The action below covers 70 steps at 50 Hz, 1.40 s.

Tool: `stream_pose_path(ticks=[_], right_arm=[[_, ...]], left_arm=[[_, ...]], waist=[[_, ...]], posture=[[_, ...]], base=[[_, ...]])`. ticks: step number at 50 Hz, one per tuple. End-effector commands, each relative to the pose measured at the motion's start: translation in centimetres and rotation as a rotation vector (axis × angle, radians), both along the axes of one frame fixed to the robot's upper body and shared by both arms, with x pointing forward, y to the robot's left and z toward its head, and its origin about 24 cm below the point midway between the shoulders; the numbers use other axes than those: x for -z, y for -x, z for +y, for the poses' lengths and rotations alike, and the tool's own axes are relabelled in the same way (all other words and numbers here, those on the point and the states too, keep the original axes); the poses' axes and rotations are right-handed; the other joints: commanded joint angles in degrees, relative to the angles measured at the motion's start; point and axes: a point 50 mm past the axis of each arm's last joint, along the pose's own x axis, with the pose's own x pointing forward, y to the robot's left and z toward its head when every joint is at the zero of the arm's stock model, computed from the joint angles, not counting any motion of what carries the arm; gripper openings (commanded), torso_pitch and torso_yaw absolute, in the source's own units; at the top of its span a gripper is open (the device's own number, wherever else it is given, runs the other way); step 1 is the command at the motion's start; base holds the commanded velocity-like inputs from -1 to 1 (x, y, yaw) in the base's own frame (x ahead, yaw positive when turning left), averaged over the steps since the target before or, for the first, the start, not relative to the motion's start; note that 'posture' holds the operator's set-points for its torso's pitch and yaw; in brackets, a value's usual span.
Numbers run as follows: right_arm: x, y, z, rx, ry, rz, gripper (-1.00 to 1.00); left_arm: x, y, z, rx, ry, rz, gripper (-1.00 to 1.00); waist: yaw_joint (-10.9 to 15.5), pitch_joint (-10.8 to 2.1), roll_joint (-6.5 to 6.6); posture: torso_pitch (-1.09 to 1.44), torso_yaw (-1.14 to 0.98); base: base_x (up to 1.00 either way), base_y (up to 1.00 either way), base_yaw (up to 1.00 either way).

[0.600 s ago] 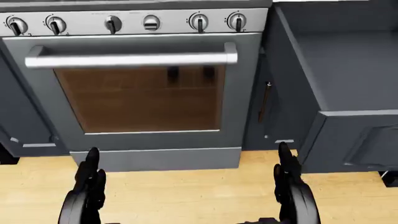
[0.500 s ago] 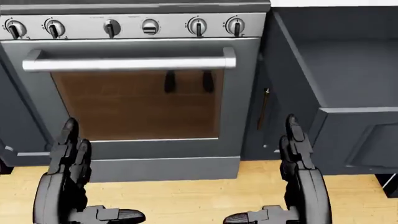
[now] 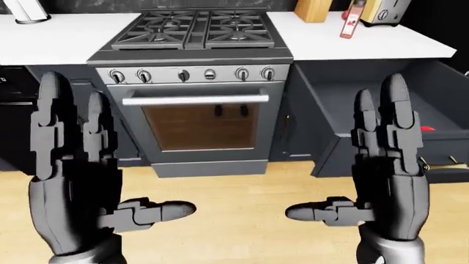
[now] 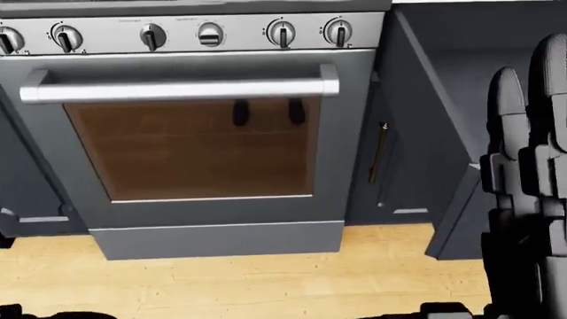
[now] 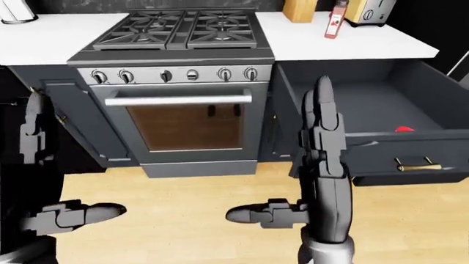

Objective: Close the right drawer.

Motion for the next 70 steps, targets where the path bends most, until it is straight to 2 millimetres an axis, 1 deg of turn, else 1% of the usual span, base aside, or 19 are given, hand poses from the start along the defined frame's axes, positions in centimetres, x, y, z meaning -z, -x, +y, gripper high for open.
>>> stream_pose_path(ticks=[1, 8, 20, 22, 27, 31, 36, 38, 39, 42, 48, 52, 53, 62, 64, 66, 67, 68, 70], right_arm=[[-1.9, 1.3, 0.4, 0.042, 0.065, -0.111, 1.00], [-3.5, 2.1, 0.6, 0.044, 0.081, -0.182, 1.00], [-2.4, 2.4, 0.8, 0.048, 0.078, -0.184, 1.00], [-2.3, 2.3, 0.8, 0.045, 0.076, -0.181, 1.00], [-2.2, 2.5, 0.9, 0.042, 0.078, -0.181, 1.00], [-2.1, 2.5, 1.0, 0.041, 0.079, -0.179, 1.00], [-2.0, 2.5, 1.0, 0.039, 0.080, -0.177, 1.00], [-1.9, 2.5, 1.0, 0.039, 0.081, -0.176, 1.00], [-1.9, 2.5, 1.1, 0.036, 0.082, -0.176, 1.00], [-1.9, 2.6, 1.2, 0.036, 0.083, -0.176, 1.00], [-1.8, 2.7, 1.2, 0.035, 0.086, -0.175, 1.00], [-1.8, 2.9, 1.3, 0.032, 0.088, -0.176, 1.00], [-1.8, 2.9, 1.3, 0.029, 0.084, -0.177, 1.00], [-1.7, 3.1, 1.5, 0.027, 0.088, -0.175, 1.00], [-1.6, 3.0, 1.6, 0.024, 0.087, -0.173, 1.00], [-1.4, 3.0, 1.7, 0.024, 0.087, -0.172, 1.00], [-1.3, 3.0, 1.7, 0.024, 0.090, -0.169, 1.00], [-1.3, 3.1, 1.7, 0.024, 0.088, -0.171, 1.00], [-1.2, 3.1, 1.7, 0.024, 0.088, -0.171, 1.00]], left_arm=[[-1.5, 1.1, 0.4, -0.006, 0.041, -0.088, 1.00], [-2.3, 1.9, 1.2, -0.013, 0.063, -0.151, 1.00], [-2.2, 2.0, 1.2, -0.013, 0.064, -0.150, 1.00], [-2.2, 2.0, 1.2, -0.012, 0.064, -0.148, 1.00], [-2.2, 2.1, 1.1, -0.009, 0.065, -0.148, 1.00], [-2.1, 2.1, 1.1, -0.008, 0.067, -0.147, 1.00], [-2.2, 2.1, 1.1, -0.006, 0.067, -0.147, 1.00], [-2.2, 2.1, 1.1, -0.006, 0.067, -0.147, 1.00], [-2.1, 2.0, 1.1, -0.007, 0.065, -0.144, 1.00], [-2.2, 2.0, 1.1, -0.005, 0.066, -0.145, 1.00], [-2.2, 2.0, 1.0, -0.004, 0.065, -0.144, 1.00], [-2.2, 2.0, 1.1, -0.005, 0.065, -0.144, 1.00], [-2.2, 2.0, 1.1, -0.005, 0.065, -0.143, 1.00], [-2.2, 2.0, 1.1, -0.006, 0.066, -0.144, 1.00], [-2.2, 2.0, 1.0, -0.004, 0.066, -0.142, 1.00], [-2.2, 2.0, 1.0, -0.003, 0.065, -0.141, 1.00], [-2.2, 2.0, 1.0, -0.003, 0.066, -0.141, 1.00], [-2.1, 2.0, 1.0, -0.003, 0.064, -0.140, 1.00], [-2.0, 2.0, 1.0, -0.002, 0.064, -0.139, 1.00]], waist=[[0.1, -0.58, 0.06], [-0.1, 0.02, 0.43], [-0.6, -0.09, 1.06], [-0.3, 1.84, 1.18], [-0.9, 2.45, -0.44], [-1.1, 2.14, 0.08], [-0.5, 2.78, 2.94], [-0.1, 2.17, 5.92], [0.6, 2.52, 4.48], [-0.1, 2.64, 4.62], [0.1, 2.27, 1.40], [-0.1, 1.01, -3.70], [-0.8, 1.58, -1.85], [-0.5, 3.17, 1.81], [-0.3, 3.12, 3.78], [0.4, 1.59, 7.52], [0.8, 2.98, 4.17], [0.4, 3.10, 5.30], [0.2, 2.20, 4.61]], posture=[[0.00, 0.00], [0.00, 0.00], [0.00, 0.00], [0.00, 0.00], [0.00, 0.00], [0.00, 0.00], [0.00, 0.00], [0.00, 0.00], [0.00, 0.00], [0.00, 0.00], [0.00, 0.00], [0.00, 0.00], [0.00, 0.00], [0.00, 0.00], [0.00, 0.00], [0.00, 0.00], [0.00, 0.00], [0.00, 0.00], [0.00, 0.00]], base=[[0.00, 0.00, 0.00], [0.00, 0.00, 0.00], [0.00, 0.00, -0.03], [0.00, 0.00, -0.40], [0.00, 0.00, -0.40], [0.00, 0.00, -0.41], [0.00, 0.00, -0.42], [0.00, 0.00, -0.42], [0.00, 0.00, -0.42], [0.00, 0.00, -0.42], [0.00, 0.00, -0.43], [0.00, 0.00, -0.43], [0.00, 0.00, -0.45], [0.00, 0.00, -0.46], [0.00, 0.00, -0.45], [0.00, 0.00, -0.46], [0.00, 0.00, -0.47], [0.00, 0.00, -0.47], [0.00, 0.00, -0.46]])
